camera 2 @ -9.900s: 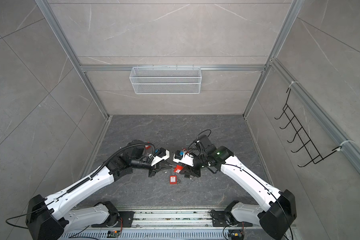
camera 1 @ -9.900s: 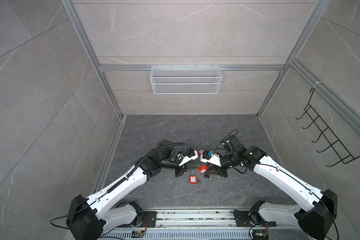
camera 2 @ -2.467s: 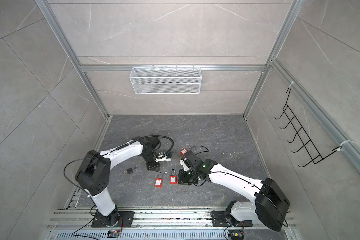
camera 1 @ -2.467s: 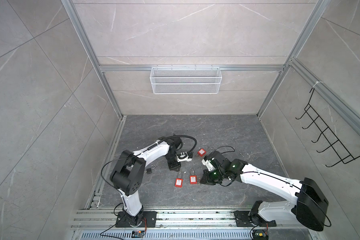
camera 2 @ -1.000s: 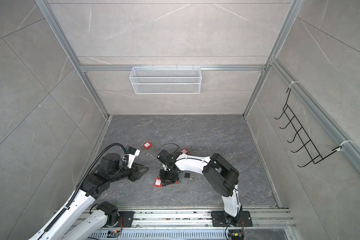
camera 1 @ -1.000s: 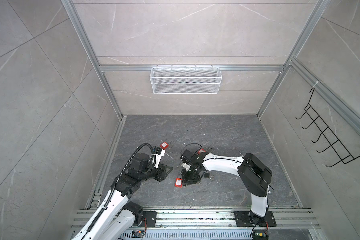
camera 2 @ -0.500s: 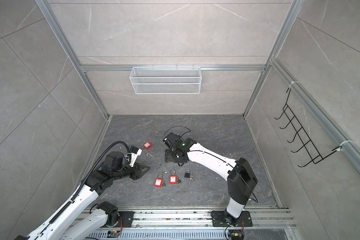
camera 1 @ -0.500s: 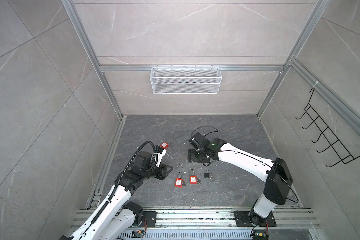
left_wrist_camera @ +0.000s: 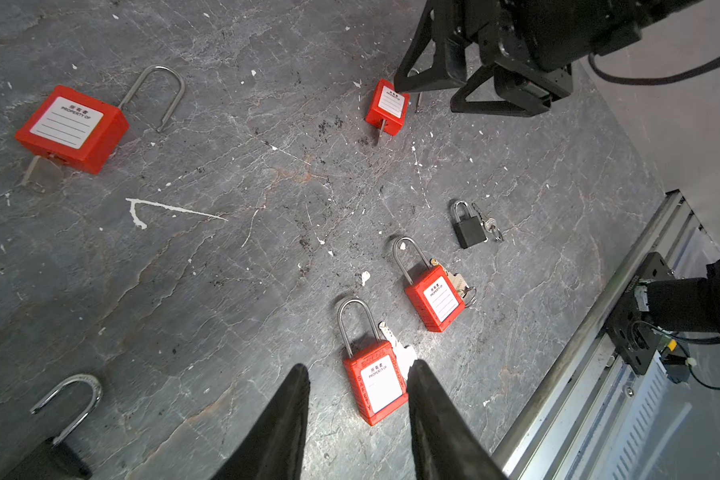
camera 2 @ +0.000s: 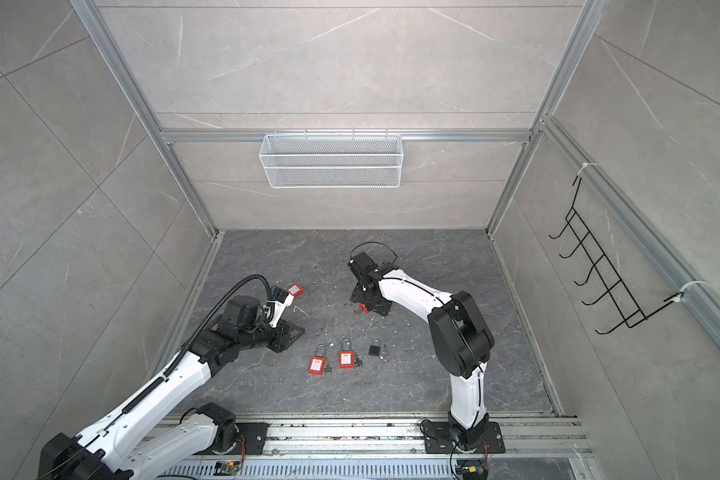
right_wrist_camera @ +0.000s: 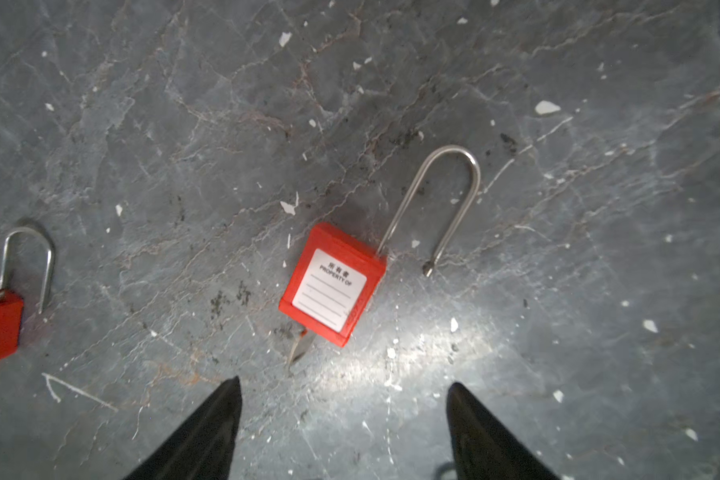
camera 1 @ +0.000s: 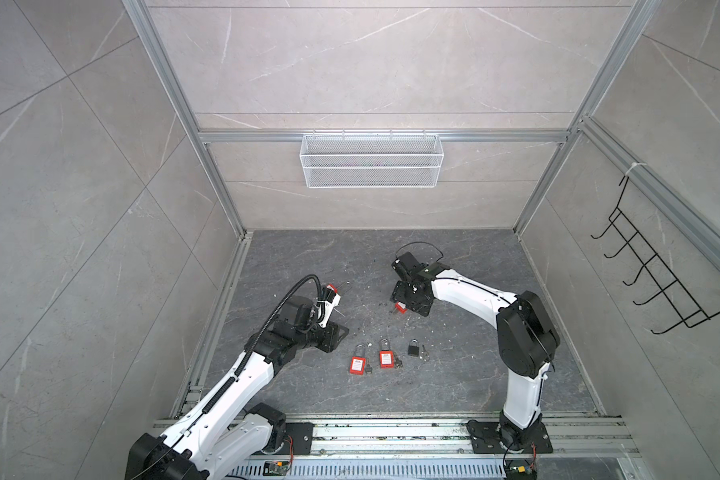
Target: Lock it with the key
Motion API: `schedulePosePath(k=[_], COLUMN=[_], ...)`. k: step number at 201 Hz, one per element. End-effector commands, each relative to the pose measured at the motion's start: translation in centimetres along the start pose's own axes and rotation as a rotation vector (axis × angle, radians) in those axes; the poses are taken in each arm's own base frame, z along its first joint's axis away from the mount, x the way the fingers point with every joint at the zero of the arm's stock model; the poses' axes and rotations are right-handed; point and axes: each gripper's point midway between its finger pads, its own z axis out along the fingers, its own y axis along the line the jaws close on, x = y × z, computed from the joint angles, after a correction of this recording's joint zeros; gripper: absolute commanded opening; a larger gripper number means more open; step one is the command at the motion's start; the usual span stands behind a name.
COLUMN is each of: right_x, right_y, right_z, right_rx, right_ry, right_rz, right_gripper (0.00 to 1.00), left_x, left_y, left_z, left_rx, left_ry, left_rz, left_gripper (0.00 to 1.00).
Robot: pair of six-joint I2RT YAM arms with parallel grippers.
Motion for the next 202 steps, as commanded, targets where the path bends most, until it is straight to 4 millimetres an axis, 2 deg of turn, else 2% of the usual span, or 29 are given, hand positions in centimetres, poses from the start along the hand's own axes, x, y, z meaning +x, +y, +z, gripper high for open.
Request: schedulePosePath(k=[1,41,81,148,175,202], right_x=[-1.0,-1.5,-0.9,-0.4,-0.3,0.0], right_y=[1.5,1.0,0.3,-0.3,-0.6,-1.0], right_z=[0.3,1.8,3.6,4.9,4.9,5.0], right_rx=[-0.021,0.043,0.101,0.107,0.116,0.121], right_ry=[-0.015,-0.027,0.023,0.052,0.055,0.066], right_rz=[0.034,0.038,0.018,-0.017,-0.053,-0.080], right_gripper=[0.83,0.82,0.77,0.62,0.59,0.51], left_x=[-1.4,-0.3,-0.5,-0.1,-0.1,0.0], left_y=[-0.6,-0.2,-0.2,-0.1,-0.1,-0.1], left_z=[-0.1,0.6,0.7,0.8,0.7,0.5], left_rx=[0.025,0.022,0.021,0.018,0.016,0.014], left_ry=[-0.048,-0.024,-0.017,-0.008,-0.009,-0.010], left_rz=[0.066,0.045,0.045,0.007,-0.001,-0.007], left_gripper=[0.42,0.42,0.41,0.40,0.40,0.40])
